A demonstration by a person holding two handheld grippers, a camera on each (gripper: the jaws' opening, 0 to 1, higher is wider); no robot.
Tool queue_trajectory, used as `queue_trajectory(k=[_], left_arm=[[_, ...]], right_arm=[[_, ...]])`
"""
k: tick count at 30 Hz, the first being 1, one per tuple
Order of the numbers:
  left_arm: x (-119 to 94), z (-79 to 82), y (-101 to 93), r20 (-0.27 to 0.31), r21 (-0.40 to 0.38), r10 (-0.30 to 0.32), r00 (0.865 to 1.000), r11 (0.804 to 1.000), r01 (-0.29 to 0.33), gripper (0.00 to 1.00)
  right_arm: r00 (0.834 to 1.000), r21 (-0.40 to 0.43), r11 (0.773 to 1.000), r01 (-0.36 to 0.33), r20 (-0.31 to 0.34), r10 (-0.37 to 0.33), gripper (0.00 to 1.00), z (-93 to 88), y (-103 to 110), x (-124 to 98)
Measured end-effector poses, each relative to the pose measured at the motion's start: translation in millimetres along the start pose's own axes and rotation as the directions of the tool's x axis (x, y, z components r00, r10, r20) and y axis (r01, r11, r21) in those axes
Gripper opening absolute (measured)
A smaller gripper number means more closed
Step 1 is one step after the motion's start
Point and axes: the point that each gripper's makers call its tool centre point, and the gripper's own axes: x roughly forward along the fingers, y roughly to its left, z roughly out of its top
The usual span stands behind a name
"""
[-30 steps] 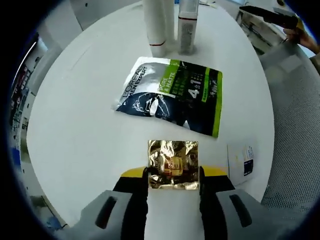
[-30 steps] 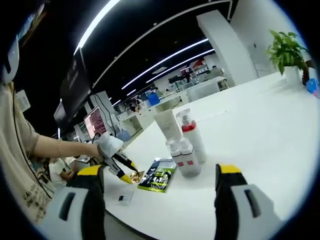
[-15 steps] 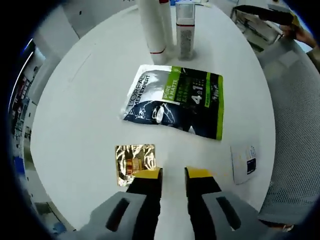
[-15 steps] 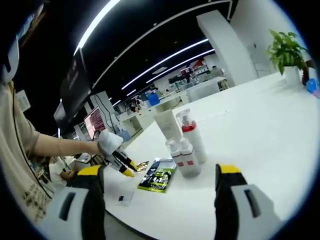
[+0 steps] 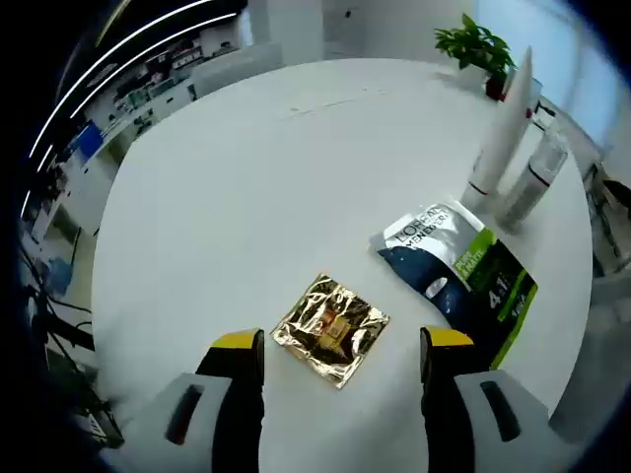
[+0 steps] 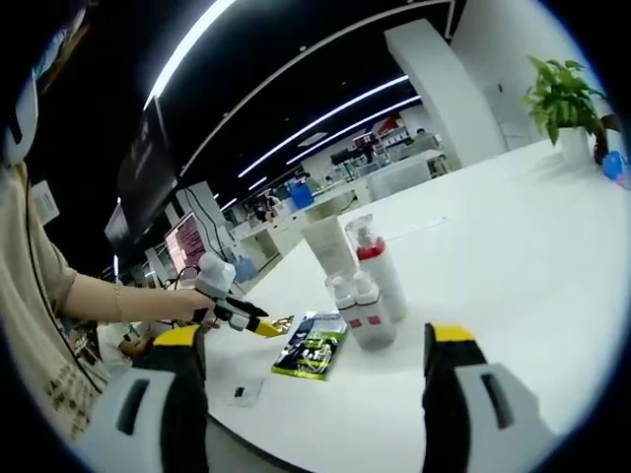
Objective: Arrange the skincare products in the storage area until every visible bottle or jar stands upright without overlapping.
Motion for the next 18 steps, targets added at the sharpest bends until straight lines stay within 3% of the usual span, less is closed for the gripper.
queue_trajectory(k=[4, 9, 15, 18], left_arm=[[-0.2, -3.5, -4.1, 0.001, -0.077, 0.037, 0.999, 0.996, -0.037, 0.64], [-1.5, 2.9, -6.3, 0.048, -0.185, 0.136, 0.99, 0.975, -0.125, 0.63], [-3.0, 2.1, -2.1, 0.05, -0.281, 0.226, 0.973, 0.938, -0.204, 0.58], [0.5, -0.4, -2.6, 0.046, -0.308, 0.24, 0.97, 0.927, -0.215, 0.56]], right_arm=[[1.0, 0.006, 1.0, 0.001, -0.002, -0.001, 0.92, -0.7, -2.0, 0.4], [1.0, 0.006, 1.0, 0.003, -0.009, -0.003, 0.92, -2.2, -3.1, 1.5], [1.0, 0.011, 1.0, 0.006, -0.008, -0.006, 0.92, -2.2, -4.1, 1.1], [1.0, 0.011, 1.0, 0.004, -0.014, -0.004, 0.92, -3.3, -4.3, 1.4]])
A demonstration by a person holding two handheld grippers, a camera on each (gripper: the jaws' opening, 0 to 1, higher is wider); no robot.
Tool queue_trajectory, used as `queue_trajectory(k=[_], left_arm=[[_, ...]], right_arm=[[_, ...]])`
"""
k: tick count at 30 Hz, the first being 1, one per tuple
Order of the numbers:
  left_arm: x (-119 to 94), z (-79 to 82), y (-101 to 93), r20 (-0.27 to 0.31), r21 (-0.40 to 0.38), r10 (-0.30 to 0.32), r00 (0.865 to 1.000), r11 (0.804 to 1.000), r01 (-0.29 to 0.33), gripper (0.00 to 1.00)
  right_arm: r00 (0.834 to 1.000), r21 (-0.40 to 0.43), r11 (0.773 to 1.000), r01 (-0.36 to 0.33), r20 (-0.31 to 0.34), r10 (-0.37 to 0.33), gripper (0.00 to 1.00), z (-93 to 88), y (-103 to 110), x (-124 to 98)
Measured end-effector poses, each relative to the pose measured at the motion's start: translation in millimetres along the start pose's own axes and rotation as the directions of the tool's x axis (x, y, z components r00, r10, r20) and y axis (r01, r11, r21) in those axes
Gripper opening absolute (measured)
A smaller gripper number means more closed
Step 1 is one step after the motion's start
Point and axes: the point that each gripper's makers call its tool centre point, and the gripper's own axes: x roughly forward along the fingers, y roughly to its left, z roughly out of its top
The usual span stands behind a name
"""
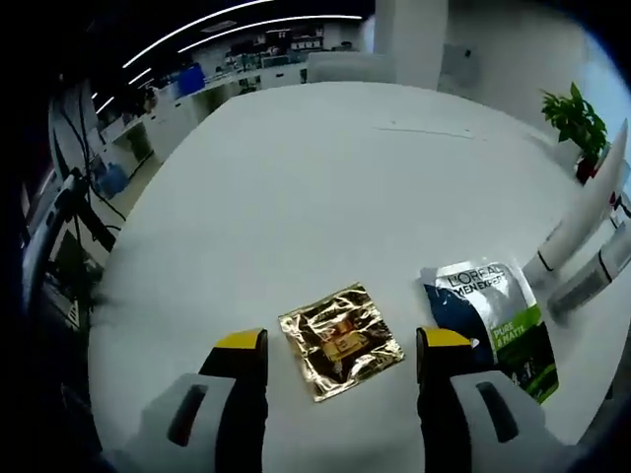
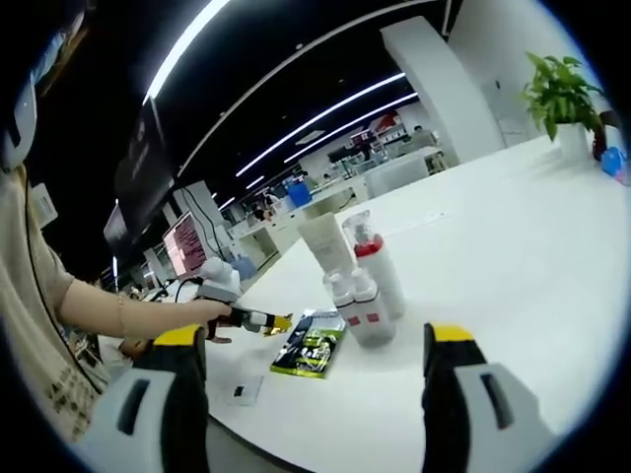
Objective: Arrange the skincare products in the storage area until every visible bottle or jar stands upright without overlapping.
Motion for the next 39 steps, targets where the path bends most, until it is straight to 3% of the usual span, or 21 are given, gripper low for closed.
queue_trajectory(k=[2, 3, 7, 16, 21, 29, 39], left_arm=[[1.5, -4.2, -0.6, 0.002, 0.036, 0.019, 1.0, 0.999, -0.019, 0.51], [1.5, 1.1, -3.6, 0.055, 0.024, 0.012, 0.998, 1.0, -0.013, 0.48], [1.4, -1.0, -4.9, 0.079, 0.011, 0.005, 0.997, 1.0, -0.006, 0.37], [-2.4, -0.2, -1.2, 0.076, -0.019, 0.008, 0.997, 1.0, -0.007, 0.35], [-12.4, 4.4, -6.9, 0.105, -0.012, 0.011, 0.994, 1.0, -0.01, 0.35], [-10.0, 6.1, -21.0, 0.119, 0.046, 0.007, 0.993, 0.999, -0.013, 0.35], [-2.8, 4.8, -20.3, 0.098, 0.035, 0.028, 0.995, 0.999, -0.031, 0.36]], right_arm=[[1.0, -0.001, 1.0, -0.002, -0.003, 0.002, 0.91, -0.6, 0.2, 0.3], [1.0, -0.001, 1.0, -0.002, -0.006, 0.002, 0.91, -1.1, 0.3, 0.5], [1.0, 0.001, 1.0, -0.001, -0.008, 0.001, 0.91, -1.5, -0.1, 0.6], [1.0, -0.002, 1.0, -0.004, -0.011, 0.004, 0.91, -1.9, 1.7, 1.1], [1.0, -0.002, 1.0, -0.005, -0.008, 0.005, 0.91, -1.4, 3.0, 1.2], [1.0, -0.002, 1.0, -0.006, -0.002, 0.006, 0.91, -0.3, 4.3, 0.7], [1.0, 0.001, 1.0, -0.007, 0.002, 0.007, 0.91, 0.4, 3.4, 0.1]])
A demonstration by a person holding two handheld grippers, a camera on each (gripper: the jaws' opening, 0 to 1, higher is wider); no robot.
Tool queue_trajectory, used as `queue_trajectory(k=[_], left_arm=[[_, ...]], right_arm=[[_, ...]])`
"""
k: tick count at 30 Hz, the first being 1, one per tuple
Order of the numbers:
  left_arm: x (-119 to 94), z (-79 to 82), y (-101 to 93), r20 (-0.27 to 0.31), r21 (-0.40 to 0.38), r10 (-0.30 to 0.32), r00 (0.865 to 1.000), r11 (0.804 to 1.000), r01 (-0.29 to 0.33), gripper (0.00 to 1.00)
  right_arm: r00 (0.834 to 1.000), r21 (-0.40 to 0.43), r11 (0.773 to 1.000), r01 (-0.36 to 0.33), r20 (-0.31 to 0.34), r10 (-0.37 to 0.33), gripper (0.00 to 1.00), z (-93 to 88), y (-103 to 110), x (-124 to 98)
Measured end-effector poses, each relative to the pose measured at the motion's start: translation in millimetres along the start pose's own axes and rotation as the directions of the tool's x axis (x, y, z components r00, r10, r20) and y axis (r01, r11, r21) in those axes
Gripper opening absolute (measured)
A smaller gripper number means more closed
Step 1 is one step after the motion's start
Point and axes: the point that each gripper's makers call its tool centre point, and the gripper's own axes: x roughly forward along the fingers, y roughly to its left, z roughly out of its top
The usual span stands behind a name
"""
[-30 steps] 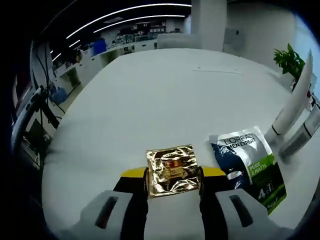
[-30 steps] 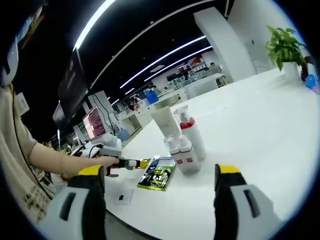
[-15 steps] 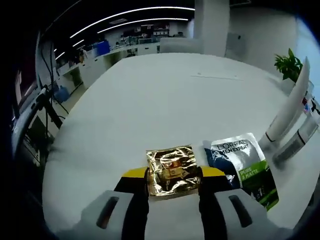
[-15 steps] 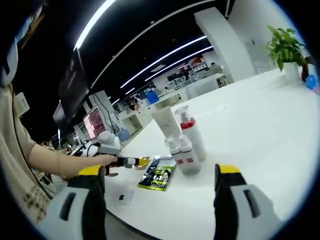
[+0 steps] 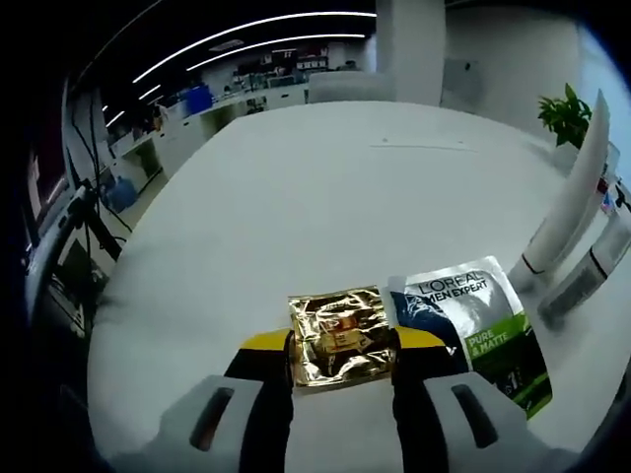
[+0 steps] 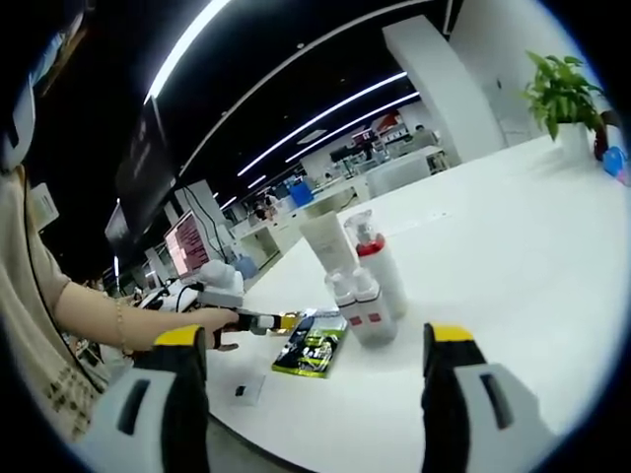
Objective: Arrange the skincare products in the storage area until every visible bottle or jar stands upright without overlapping.
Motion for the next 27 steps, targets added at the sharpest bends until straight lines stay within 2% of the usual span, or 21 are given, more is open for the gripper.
queue_trajectory(k=[11, 12, 22, 27], left_arm=[[2.7, -8.7, -2.3, -0.031, 0.01, -0.001, 1.0, 1.0, 0.001, 0.36], [2.5, -6.4, -2.5, -0.017, 0.006, -0.005, 1.0, 1.0, 0.005, 0.37], [-3.7, -7.1, 0.8, -0.034, 0.004, -0.012, 0.999, 1.0, 0.012, 0.42], [-12.5, -1.7, -3.2, -0.007, 0.021, -0.058, 0.998, 0.998, 0.058, 0.45]], right_arm=[[1.0, 0.003, 1.0, 0.002, 0.007, -0.002, 0.91, 1.3, -0.7, -0.6], [1.0, 0.002, 1.0, 0.002, 0.007, -0.002, 0.91, 1.4, -0.5, -0.5], [1.0, -0.002, 1.0, 0.001, 0.004, -0.001, 0.91, 1.2, 0.8, -0.4], [1.0, -0.003, 1.0, -0.001, 0.007, 0.001, 0.91, 1.8, 1.4, -0.5]])
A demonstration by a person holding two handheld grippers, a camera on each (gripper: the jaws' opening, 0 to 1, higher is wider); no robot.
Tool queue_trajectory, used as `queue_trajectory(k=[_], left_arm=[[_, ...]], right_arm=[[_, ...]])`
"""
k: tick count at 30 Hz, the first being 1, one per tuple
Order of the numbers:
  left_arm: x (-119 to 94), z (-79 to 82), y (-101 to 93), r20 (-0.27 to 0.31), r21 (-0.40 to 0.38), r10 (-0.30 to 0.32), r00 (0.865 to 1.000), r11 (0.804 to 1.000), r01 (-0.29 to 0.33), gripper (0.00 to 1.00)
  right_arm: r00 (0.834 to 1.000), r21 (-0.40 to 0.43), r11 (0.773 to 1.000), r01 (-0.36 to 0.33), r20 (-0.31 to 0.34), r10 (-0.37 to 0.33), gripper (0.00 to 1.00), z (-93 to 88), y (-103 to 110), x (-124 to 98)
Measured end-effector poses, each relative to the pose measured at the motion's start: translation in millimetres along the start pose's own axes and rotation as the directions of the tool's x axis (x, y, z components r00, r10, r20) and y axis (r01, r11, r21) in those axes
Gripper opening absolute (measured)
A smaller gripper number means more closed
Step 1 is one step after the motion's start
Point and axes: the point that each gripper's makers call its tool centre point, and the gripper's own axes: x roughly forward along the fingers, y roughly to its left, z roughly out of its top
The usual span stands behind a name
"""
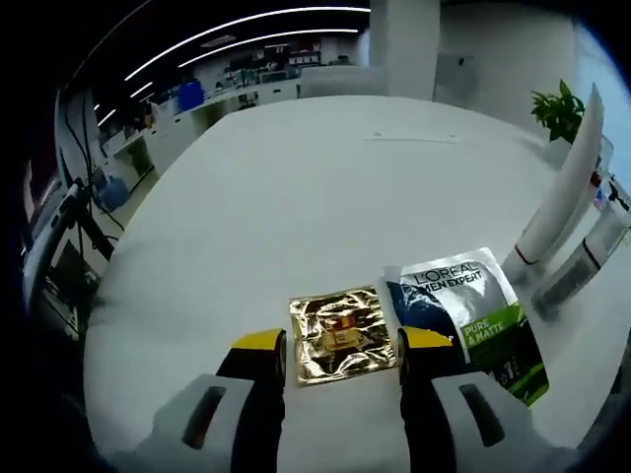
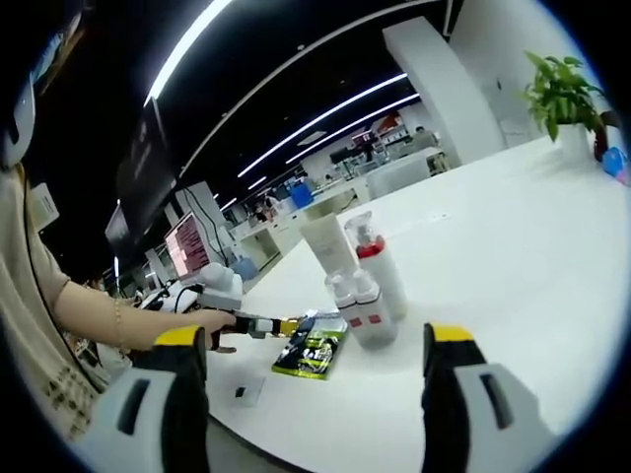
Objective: Arrange the skincare products in the storage area until every visible bottle or jar stands upright without overlapping.
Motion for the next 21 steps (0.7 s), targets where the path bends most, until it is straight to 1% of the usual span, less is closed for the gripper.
queue_trajectory(k=[2, 5, 7, 12, 15, 17, 18, 20, 21], left_arm=[[-3.4, -0.9, 0.9, 0.0, 0.01, -0.008, 1.0, 1.0, 0.008, 0.49], [-8.3, -3.7, 3.9, -0.007, 0.004, -0.011, 1.0, 1.0, 0.011, 0.5], [-12.3, -4.5, 3.3, -0.006, 0.013, -0.022, 1.0, 1.0, 0.022, 0.52], [-28.5, -4.3, -0.2, 0.015, 0.054, -0.056, 0.998, 0.997, 0.055, 0.58], [-40.6, -5.9, -1.9, 0.03, 0.048, -0.079, 0.996, 0.996, 0.078, 0.63], [-48.0, -6.9, -4.6, 0.05, 0.056, -0.104, 0.993, 0.993, 0.102, 0.66], [-49.1, -8.4, -4.5, 0.052, 0.065, -0.109, 0.993, 0.992, 0.106, 0.68], [-53.1, -13.0, -7.2, 0.047, 0.128, -0.131, 0.99, 0.984, 0.124, 0.7], [-56.6, -16.7, -9.7, 0.044, 0.142, -0.145, 0.989, 0.98, 0.137, 0.72]], right_arm=[[1.0, -0.002, 1.0, -0.001, 0.001, 0.001, 0.91, 0.1, 0.0, -0.1], [1.0, -0.004, 1.0, -0.005, 0.003, 0.005, 0.91, 0.5, 1.1, -0.1], [1.0, -0.005, 1.0, -0.007, 0.004, 0.007, 0.91, 0.7, 1.3, -0.1], [1.0, -0.014, 1.0, -0.016, 0.007, 0.016, 0.91, 1.2, 2.6, -0.5], [1.0, -0.017, 1.0, -0.021, 0.009, 0.021, 0.91, 1.7, 3.9, -0.6], [1.0, -0.021, 0.999, -0.025, 0.009, 0.025, 0.91, 1.6, 4.5, -0.7], [1.0, -0.023, 0.999, -0.027, 0.009, 0.028, 0.91, 1.6, 5.0, -0.7], [0.999, -0.025, 0.999, -0.034, 0.006, 0.034, 0.91, 1.2, 6.5, -0.5], [0.999, -0.028, 0.999, -0.035, 0.005, 0.035, 0.91, 1.0, 6.9, -0.3]])
